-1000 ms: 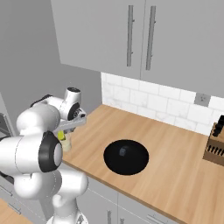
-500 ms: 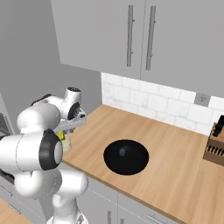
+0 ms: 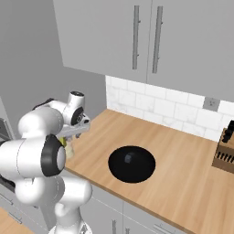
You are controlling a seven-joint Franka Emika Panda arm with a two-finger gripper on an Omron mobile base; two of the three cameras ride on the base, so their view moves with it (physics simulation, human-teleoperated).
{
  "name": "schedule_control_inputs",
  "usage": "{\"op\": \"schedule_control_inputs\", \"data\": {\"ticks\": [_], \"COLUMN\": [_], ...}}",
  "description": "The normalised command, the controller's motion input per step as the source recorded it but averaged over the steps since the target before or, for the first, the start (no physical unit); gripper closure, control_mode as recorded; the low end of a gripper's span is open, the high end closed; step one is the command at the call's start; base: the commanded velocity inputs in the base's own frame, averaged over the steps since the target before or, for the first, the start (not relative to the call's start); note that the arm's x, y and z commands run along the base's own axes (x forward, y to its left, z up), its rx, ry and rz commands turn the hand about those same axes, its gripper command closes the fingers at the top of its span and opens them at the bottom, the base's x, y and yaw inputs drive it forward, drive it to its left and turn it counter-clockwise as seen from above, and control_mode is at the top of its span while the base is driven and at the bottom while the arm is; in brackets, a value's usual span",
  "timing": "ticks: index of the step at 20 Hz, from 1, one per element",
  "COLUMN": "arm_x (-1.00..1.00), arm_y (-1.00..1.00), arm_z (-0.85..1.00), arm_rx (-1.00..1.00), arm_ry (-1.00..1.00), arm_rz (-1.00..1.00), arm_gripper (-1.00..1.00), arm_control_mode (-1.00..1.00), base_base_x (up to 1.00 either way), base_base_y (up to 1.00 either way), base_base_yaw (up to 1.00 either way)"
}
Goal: Grab a lemon wedge from the fridge and one ice cube from the ice bowl, and put them in the glass of lemonade.
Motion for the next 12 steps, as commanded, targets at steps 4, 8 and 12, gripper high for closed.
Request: {"op": "schedule_control_inputs", "data": {"ticks": [4,8,12], "arm_x": [0.02,0.16,0.33], "arm_y": [0.01,0.00,-0.04], "arm_z": [-0.09,0.00,0.13], "arm_rx": [0.00,0.00,0.00], "arm_ry": [0.00,0.00,0.00], "arm_rz": [0.00,0.00,0.00], "arm_gripper": [-1.00,-1.00,-1.00], "arm_control_mode": [-1.00,-1.00,-1.00], "base_base_x": [0.00,0.00,0.00], "base_base_y": [0.00,0.00,0.00], "base_base_yaw": [0.00,0.00,0.00]}}
